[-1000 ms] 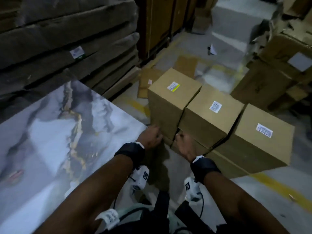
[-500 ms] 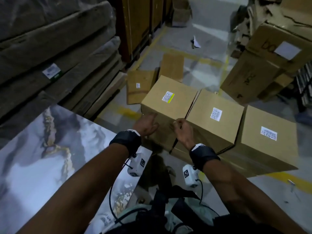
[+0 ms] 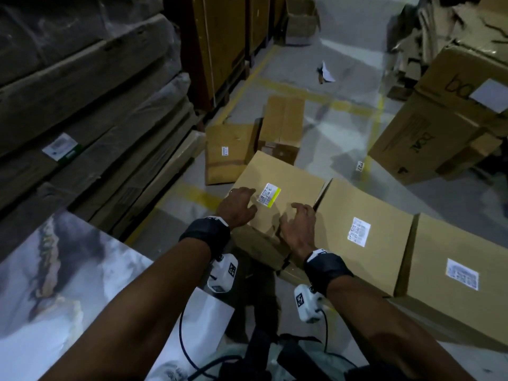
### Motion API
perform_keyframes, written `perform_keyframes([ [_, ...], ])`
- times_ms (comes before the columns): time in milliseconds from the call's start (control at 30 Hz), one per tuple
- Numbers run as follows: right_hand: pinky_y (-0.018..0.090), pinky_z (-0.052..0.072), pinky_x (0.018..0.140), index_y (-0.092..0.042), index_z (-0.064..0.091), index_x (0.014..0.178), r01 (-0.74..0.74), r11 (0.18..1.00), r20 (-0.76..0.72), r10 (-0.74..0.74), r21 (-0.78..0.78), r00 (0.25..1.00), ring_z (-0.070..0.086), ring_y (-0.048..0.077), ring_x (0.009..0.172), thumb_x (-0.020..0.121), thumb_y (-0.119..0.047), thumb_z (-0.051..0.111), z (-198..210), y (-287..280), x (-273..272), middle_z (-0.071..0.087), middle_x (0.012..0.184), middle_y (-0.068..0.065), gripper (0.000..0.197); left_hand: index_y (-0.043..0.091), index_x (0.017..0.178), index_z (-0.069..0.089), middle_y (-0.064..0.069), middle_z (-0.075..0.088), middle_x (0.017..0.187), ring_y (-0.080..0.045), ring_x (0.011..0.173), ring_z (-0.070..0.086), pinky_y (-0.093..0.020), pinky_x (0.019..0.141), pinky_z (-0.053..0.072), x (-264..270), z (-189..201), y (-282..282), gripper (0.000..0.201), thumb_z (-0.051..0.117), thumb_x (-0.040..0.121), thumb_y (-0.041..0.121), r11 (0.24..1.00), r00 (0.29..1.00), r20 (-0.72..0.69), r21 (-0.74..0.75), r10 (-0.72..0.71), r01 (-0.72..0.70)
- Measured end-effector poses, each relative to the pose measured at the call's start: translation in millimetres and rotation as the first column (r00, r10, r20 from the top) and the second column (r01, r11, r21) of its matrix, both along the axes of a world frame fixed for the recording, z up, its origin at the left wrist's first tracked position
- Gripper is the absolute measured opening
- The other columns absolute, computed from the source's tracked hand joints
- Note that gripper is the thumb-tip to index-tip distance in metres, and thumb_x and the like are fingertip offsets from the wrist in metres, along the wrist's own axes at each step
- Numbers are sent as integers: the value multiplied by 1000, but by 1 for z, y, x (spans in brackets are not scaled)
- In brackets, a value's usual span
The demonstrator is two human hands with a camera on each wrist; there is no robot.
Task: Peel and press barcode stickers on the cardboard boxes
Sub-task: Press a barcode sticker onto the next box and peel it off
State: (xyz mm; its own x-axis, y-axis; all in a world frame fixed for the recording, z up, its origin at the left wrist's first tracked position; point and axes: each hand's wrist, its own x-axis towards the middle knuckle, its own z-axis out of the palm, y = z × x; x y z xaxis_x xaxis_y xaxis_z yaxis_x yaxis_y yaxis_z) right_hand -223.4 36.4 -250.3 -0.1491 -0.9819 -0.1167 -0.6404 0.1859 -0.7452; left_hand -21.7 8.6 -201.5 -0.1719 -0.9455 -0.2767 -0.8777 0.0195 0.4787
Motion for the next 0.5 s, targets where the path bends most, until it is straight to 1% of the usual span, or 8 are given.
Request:
perform_keyframes([
  [100, 40, 34, 115, -9, 53, 137, -10, 999, -22, 11, 40, 1000, 31, 36, 141, 91, -25, 66, -6, -20, -4, 35, 148, 18, 51, 2, 149, 43, -21, 45, 151, -37, 140, 41, -42, 115, 31, -6, -13, -25, 82, 41, 81, 46, 1000, 1000, 11, 18, -15, 14],
  [200, 45, 28, 121, -10, 43, 146, -24, 993, -82, 34, 120, 996, 16, 41, 150, 89, -30, 69, -14, -33, -7, 17, 159, 24, 66, 2, 147, 46, -24, 48, 147, -41, 138, 42, -47, 113, 34, -7, -29, -45, 82, 42, 80, 49, 1000, 999, 32, 19, -3, 3],
  [267, 50, 27, 121, -12, 39, 149, 1, 990, -116, 16, 144, 993, 5, 43, 152, 87, -33, 69, -17, -39, -6, 6, 161, 28, 72, 4, 150, 42, -24, 43, 152, -40, 143, 35, -49, 114, 32, -6, -32, -55, 81, 45, 83, 49, 998, 997, 70, 60, 15, -20],
  [300, 50, 28, 121, -13, 38, 150, 23, 988, -125, -4, 152, 992, 2, 42, 153, 86, -33, 69, -17, -41, -5, 2, 162, 28, 74, 6, 153, 39, -24, 38, 155, -40, 146, 31, -49, 115, 31, -5, -34, -59, 78, 48, 88, 47, 997, 995, 93, 71, 25, -32],
  [333, 51, 29, 120, -14, 36, 150, 41, 985, -126, -20, 167, 992, 0, 42, 153, 85, -33, 69, -17, -44, -4, 0, 162, 27, 75, 8, 155, 35, -24, 32, 158, -41, 146, 28, -50, 116, 31, -3, -36, -63, 74, 54, 92, 44, 997, 992, 119, 72, 33, -42],
  [400, 52, 30, 119, -15, 35, 149, 48, 982, -128, -25, 185, 991, 3, 44, 151, 84, -33, 70, -18, -49, -3, 0, 162, 28, 76, 12, 158, 27, -25, 22, 161, -46, 145, 27, -52, 115, 32, 1, -39, -68, 77, 61, 95, 38, 996, 984, 171, 61, 57, -69],
  [500, 52, 30, 119, -16, 34, 146, 42, 981, -112, -21, 191, 993, 10, 48, 147, 80, -33, 70, -18, -55, -3, 3, 158, 27, 77, 16, 162, 13, -26, 11, 163, -51, 144, 26, -51, 115, 29, 7, -44, -72, 82, 58, 97, 40, 988, 970, 225, 105, 91, -117],
])
